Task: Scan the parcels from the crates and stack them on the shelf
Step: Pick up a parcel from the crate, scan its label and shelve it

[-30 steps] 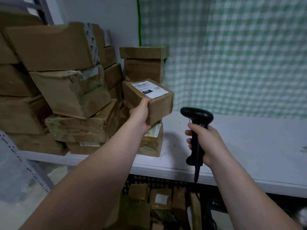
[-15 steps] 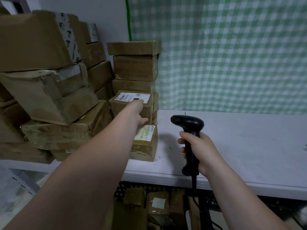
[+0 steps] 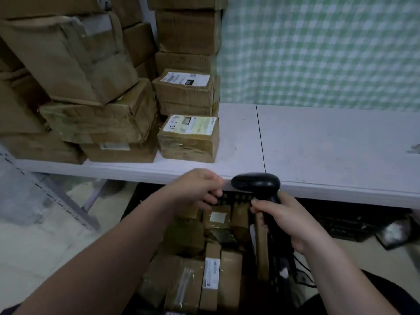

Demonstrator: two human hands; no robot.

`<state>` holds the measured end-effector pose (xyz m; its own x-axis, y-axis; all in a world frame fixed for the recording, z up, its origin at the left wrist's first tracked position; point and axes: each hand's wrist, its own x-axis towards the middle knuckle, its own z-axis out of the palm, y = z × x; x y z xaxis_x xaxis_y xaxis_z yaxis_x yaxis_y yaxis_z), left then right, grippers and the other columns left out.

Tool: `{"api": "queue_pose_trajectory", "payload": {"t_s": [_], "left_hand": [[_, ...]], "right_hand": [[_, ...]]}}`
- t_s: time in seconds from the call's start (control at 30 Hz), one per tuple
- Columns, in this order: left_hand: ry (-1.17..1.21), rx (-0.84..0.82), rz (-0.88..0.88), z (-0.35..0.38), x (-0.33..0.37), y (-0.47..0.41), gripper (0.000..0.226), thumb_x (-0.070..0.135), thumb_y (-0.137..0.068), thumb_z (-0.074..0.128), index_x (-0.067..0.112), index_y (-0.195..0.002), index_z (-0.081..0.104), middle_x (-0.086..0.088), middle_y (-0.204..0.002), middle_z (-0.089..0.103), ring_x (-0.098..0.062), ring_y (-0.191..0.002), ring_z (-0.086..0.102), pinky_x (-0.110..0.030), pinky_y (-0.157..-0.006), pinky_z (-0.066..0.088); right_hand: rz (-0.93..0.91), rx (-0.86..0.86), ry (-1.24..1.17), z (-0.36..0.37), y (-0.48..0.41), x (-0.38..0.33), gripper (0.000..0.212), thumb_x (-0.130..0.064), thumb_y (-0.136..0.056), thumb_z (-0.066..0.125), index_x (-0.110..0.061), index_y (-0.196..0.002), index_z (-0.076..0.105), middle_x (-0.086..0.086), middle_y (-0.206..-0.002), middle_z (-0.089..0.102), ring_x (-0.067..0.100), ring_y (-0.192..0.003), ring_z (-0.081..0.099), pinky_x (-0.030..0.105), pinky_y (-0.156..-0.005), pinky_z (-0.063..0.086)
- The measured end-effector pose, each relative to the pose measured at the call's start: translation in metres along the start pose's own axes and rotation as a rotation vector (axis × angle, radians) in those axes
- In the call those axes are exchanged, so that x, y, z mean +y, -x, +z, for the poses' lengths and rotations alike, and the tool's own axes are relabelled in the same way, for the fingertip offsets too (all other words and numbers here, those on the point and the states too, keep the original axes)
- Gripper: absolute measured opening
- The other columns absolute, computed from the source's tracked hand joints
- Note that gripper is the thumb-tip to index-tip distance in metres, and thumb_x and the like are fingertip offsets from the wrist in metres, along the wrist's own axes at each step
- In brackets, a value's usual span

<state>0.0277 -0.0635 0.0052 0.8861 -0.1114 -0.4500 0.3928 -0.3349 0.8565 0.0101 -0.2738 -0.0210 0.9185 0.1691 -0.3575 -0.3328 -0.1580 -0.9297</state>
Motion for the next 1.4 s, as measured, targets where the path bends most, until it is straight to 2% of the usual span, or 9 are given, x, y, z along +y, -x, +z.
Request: {"api": "queue_pose_trajectory", "payload": {"t_s": [0.13, 0.27, 0.5, 0.6, 0.77, 0.93, 1.23, 1.33, 1.4], "left_hand": [[-0.464, 0.106, -0.033, 0.013, -0.065, -0.007, 0.024, 0.015, -0.094, 0.054, 0.000, -0.107, 0.067, -0.010, -0.104, 0.064, -0.021, -0.097, 0.061, -0.037, -0.090, 0.050], [-0.716, 0.285, -0.155, 0.006, -0.127, -0.021, 0.042, 0.024, -0.090, 0.058, 0.012, -0.130, 0.054, -0.012, -0.129, 0.057, -0.029, -0.122, 0.049, -0.033, -0.099, 0.041], [-0.470, 0.379, -0.499, -0.027, -0.245, -0.060, 0.099, 0.075, -0.067, 0.049, 0.021, -0.148, 0.030, -0.014, -0.147, 0.037, -0.035, -0.128, 0.042, -0.041, -0.105, 0.032], [-0.297, 0.404, -0.500, -0.026, -0.240, -0.051, 0.096, 0.062, -0.080, 0.062, 0.014, -0.152, 0.020, -0.019, -0.146, 0.041, -0.039, -0.131, 0.039, -0.039, -0.108, 0.033], [0.031, 0.450, -0.503, -0.030, -0.253, -0.060, 0.121, 0.068, -0.046, 0.067, 0.011, -0.148, 0.031, -0.021, -0.140, 0.047, -0.041, -0.126, 0.046, -0.051, -0.104, 0.042], [-0.064, 0.458, -0.560, -0.028, -0.258, -0.070, 0.133, 0.073, -0.037, 0.066, 0.004, -0.146, 0.034, -0.022, -0.141, 0.046, -0.040, -0.129, 0.043, -0.045, -0.107, 0.039], [0.317, 0.651, -0.555, -0.025, -0.245, -0.053, 0.114, 0.057, -0.039, 0.078, 0.000, -0.132, 0.045, -0.021, -0.131, 0.047, -0.036, -0.114, 0.052, -0.042, -0.089, 0.053], [0.667, 0.600, -0.444, -0.030, -0.234, -0.032, 0.073, 0.032, -0.066, 0.082, 0.001, -0.124, 0.051, -0.018, -0.123, 0.055, -0.025, -0.094, 0.059, -0.032, -0.061, 0.054], [0.812, 0.522, -0.402, -0.030, -0.222, -0.012, 0.046, 0.022, -0.078, 0.074, 0.004, -0.115, 0.056, -0.016, -0.115, 0.056, -0.024, -0.096, 0.057, -0.034, -0.068, 0.054]], "right_hand": [[0.138, 0.035, 0.046, 0.007, 0.003, 0.044, 0.008, -0.013, -0.087, 0.066, -0.008, -0.092, 0.062, 0.007, -0.074, 0.063, 0.015, -0.055, 0.054, 0.026, -0.047, 0.040], [0.206, 0.015, 0.050, 0.021, 0.000, 0.073, 0.010, -0.014, -0.086, 0.067, -0.011, -0.093, 0.062, 0.007, -0.076, 0.064, 0.015, -0.054, 0.053, 0.025, -0.046, 0.039], [0.257, -0.043, 0.056, 0.048, -0.011, 0.081, 0.014, -0.016, -0.086, 0.067, -0.014, -0.099, 0.062, 0.005, -0.080, 0.064, 0.013, -0.057, 0.053, 0.024, -0.050, 0.040], [0.277, -0.046, 0.062, 0.058, -0.018, 0.083, 0.017, -0.017, -0.086, 0.068, -0.014, -0.102, 0.062, 0.004, -0.081, 0.065, 0.013, -0.058, 0.054, 0.024, -0.051, 0.041], [0.312, -0.040, 0.046, 0.070, -0.030, 0.086, 0.020, -0.017, -0.086, 0.068, -0.015, -0.104, 0.060, 0.005, -0.082, 0.065, 0.012, -0.059, 0.053, 0.023, -0.050, 0.040], [0.337, -0.057, 0.033, 0.077, -0.038, 0.086, 0.016, -0.016, -0.086, 0.069, -0.020, -0.098, 0.059, 0.006, -0.082, 0.065, 0.012, -0.059, 0.054, 0.022, -0.050, 0.041], [0.313, -0.031, 0.010, 0.075, -0.031, 0.082, 0.015, -0.015, -0.087, 0.068, -0.014, -0.100, 0.060, 0.005, -0.079, 0.064, 0.012, -0.057, 0.051, 0.024, -0.050, 0.039], [0.291, -0.012, -0.014, 0.076, -0.025, 0.078, 0.012, -0.016, -0.087, 0.068, -0.015, -0.096, 0.060, 0.006, -0.082, 0.064, 0.013, -0.058, 0.052, 0.025, -0.050, 0.040], [0.272, 0.007, -0.037, 0.078, -0.020, 0.074, 0.016, -0.016, -0.086, 0.069, -0.013, -0.099, 0.061, 0.006, -0.083, 0.066, 0.014, -0.060, 0.054, 0.026, -0.053, 0.041]]}}
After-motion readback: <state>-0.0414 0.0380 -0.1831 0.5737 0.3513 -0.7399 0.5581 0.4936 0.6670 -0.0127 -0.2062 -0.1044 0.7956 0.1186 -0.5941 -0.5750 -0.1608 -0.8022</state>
